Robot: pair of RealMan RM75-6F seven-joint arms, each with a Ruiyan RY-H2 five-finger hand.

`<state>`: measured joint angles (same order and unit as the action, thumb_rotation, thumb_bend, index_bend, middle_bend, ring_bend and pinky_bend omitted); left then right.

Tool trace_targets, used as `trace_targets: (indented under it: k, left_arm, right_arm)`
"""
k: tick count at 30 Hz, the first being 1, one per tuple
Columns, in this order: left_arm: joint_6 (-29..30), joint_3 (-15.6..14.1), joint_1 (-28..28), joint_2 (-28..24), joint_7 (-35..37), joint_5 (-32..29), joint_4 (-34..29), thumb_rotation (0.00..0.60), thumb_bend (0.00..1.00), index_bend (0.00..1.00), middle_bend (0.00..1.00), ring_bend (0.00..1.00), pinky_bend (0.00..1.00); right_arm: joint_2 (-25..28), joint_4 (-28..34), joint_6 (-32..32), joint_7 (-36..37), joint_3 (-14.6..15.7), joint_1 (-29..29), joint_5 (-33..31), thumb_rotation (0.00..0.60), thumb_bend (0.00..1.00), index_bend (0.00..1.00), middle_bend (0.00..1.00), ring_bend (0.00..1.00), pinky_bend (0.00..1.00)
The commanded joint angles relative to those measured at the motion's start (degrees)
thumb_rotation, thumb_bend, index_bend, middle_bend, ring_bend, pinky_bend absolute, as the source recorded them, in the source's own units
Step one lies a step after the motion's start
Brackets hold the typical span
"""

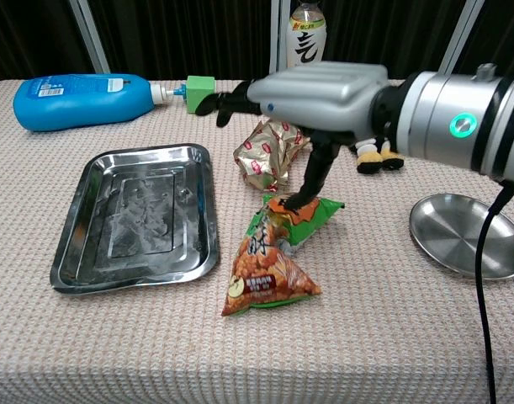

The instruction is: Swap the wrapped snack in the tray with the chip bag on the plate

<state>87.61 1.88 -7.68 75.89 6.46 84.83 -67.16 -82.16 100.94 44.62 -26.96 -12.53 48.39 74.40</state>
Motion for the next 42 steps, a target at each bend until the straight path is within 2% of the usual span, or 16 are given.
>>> trace_targets:
  k: [1, 5, 9, 14, 20, 24, 29, 34, 37, 40, 42]
  left_arm:
    - [-0.5, -0.09, -0.2, -0.18, 0.15, 0.38, 0.02, 0.6, 0.14, 0.09, 0.15, 0.07, 0.15]
    - [-0.88, -0.23, -0.41, -0.27, -0.06, 1.03, -0.18, 0.6, 0.14, 0.09, 0.15, 0.07, 0.15]
    - [-0.93, -0.1, -0.42, -0.45, -0.02, 1.28, -0.69, 0.6, 0.14, 0.09, 0.15, 0.07, 0.15]
    - [-1.1, -0.42, -0.59, -1.03, -0.48, 2.25, -1.63, 0.6, 0.14, 0.09, 0.15, 0.07, 0.15]
    - [-1.35, -0.77, -0.77, -1.73, -0.8, 3.18, -2.72, 0.6, 0.14, 0.09, 0.15, 0.07, 0.15]
    - [-0.98, -1.01, -0.58, -1.93, -0.75, 3.78, -3.12, 0.6, 0.14, 0.09, 0.15, 0.07, 0.15]
    - [0.62, -1.55, 0.06, -1.95, -1.4, 5.17, -3.68, 0.6, 0.14, 0.09, 0.15, 0.07, 0.15]
    - [1.09, -1.65, 0.12, -2.09, -1.97, 5.9, -4.08, 0.6, 0.14, 0.09, 0.15, 0.07, 0.15]
    - [0.87, -1.5, 0.07, -2.03, -2.08, 5.74, -3.9, 0.6, 0.14, 0.09, 0.15, 0.07, 0.15]
    - [0.38, -1.38, -0.09, -1.87, -2.0, 5.54, -3.58, 0.6, 0.14, 0.09, 0.15, 0.07, 0.15]
    - [-0.02, -1.21, -0.34, -1.65, -1.9, 5.41, -3.24, 0.6, 0.14, 0.09, 0.15, 0.07, 0.15]
  right_arm:
    - [6.55, 3.01, 1.72, 3.08, -2.86, -0.27, -1.12, 0.6, 0.0, 0.01, 0.13, 0.0, 0.0]
    - [8.42, -1.17, 0.77, 1.77, -4.02, 1.68, -3.17, 0.6, 0.0, 0.0, 0.12, 0.0, 0.0]
    - [7.58, -7.71, -5.35, -2.23, -2.18, 5.96, -7.12, 0.6, 0.0, 0.0, 0.06, 0.0, 0.0]
    - [2.34, -17.23, -12.31, -7.74, 1.73, 11.87, -13.72, 0.6, 0.0, 0.0, 0.01, 0.0, 0.0]
    - [-4.18, -25.61, -15.97, -8.8, 4.12, 16.82, -18.2, 0.6, 0.0, 0.0, 0.0, 0.0, 0.0]
    - [-7.64, -29.55, -15.97, -7.69, 4.74, 18.41, -18.21, 0.6, 0.0, 0.0, 0.0, 0.0, 0.0]
    - [-12.49, -35.04, -11.61, -4.55, 4.79, 17.97, -13.56, 0.6, 0.0, 0.0, 0.0, 0.0, 0.0]
    - [-15.66, -40.01, -12.69, -0.68, 5.13, 18.42, -10.9, 0.6, 0.0, 0.0, 0.0, 0.0, 0.0]
    - [-17.1, -42.13, -12.71, 0.54, 5.21, 18.61, -9.99, 0.6, 0.0, 0.0, 0.04, 0.0, 0.0]
    - [-18.44, -43.79, -10.9, 1.56, 5.0, 18.23, -8.88, 0.6, 0.01, 0.0, 0.14, 0.01, 0.01]
    - [-19.36, -44.77, -8.64, 2.19, 4.91, 17.67, -7.64, 0.6, 0.04, 0.09, 0.25, 0.1, 0.09]
